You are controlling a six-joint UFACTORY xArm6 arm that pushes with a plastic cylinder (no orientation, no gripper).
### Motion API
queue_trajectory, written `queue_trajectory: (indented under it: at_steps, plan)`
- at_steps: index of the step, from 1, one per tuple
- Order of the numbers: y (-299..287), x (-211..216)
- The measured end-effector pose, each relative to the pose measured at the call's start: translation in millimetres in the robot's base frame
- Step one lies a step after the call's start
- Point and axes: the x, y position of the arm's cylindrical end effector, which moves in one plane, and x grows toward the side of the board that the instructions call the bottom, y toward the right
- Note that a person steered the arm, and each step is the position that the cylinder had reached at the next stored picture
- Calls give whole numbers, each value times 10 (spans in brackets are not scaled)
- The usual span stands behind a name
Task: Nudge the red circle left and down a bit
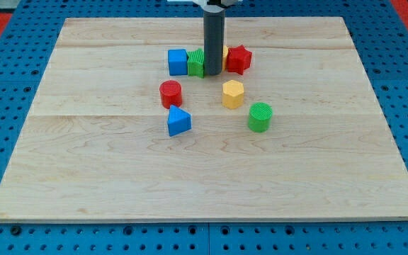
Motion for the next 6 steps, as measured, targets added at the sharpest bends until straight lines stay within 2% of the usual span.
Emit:
queue_trajectory:
  at_steps: [2,5,6]
  plan:
    - [-9,306]
    - [-838,297]
    - [-1085,127]
